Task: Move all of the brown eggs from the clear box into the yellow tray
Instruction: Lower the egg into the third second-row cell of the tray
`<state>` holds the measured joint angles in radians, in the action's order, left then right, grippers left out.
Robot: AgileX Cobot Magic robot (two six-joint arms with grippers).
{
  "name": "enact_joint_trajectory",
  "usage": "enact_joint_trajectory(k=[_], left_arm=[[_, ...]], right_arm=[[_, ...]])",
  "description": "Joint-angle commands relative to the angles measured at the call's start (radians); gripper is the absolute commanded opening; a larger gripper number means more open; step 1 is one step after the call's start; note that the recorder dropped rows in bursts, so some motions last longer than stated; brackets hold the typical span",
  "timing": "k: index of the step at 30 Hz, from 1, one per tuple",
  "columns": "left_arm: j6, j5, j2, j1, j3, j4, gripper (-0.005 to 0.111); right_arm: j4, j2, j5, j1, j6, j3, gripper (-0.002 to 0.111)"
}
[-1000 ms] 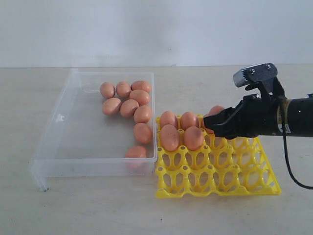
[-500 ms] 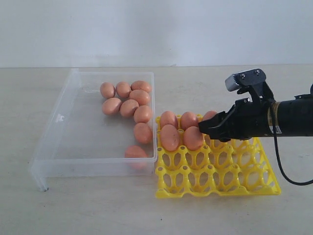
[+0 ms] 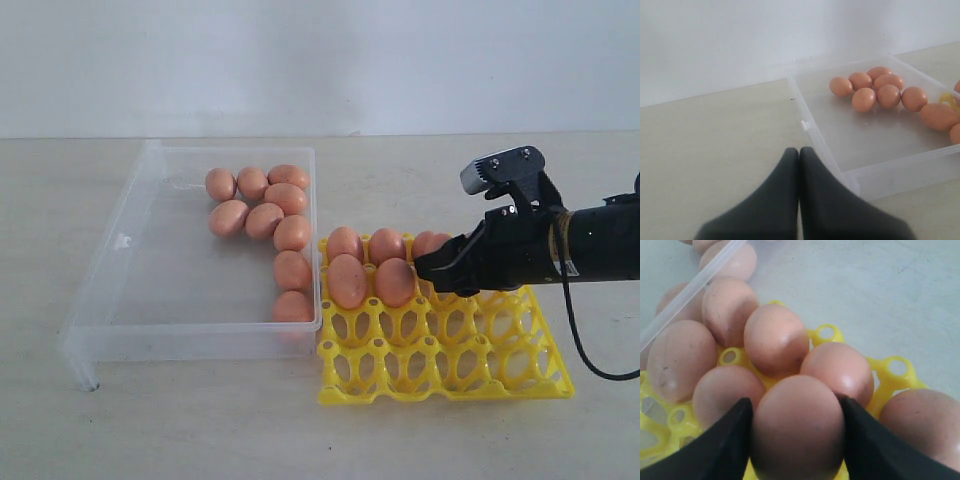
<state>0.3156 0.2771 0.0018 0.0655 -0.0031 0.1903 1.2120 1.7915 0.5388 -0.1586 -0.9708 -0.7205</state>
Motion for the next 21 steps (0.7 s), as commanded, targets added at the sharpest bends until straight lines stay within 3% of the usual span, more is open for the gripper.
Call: enact_joint_trajectory(k=[1,21], left_arm=[[-0.009,-0.017,-0.002,0.002,0.003,0.007,-0.004],[-0.009,-0.017,-0.002,0.002,0.003,0.007,-0.004]], right_arm=[[0.005,0.000,0.029,0.009,0.005,-0.006,0.051],[0.005,0.000,0.032,0.009,0.003,-0.006,0.051]])
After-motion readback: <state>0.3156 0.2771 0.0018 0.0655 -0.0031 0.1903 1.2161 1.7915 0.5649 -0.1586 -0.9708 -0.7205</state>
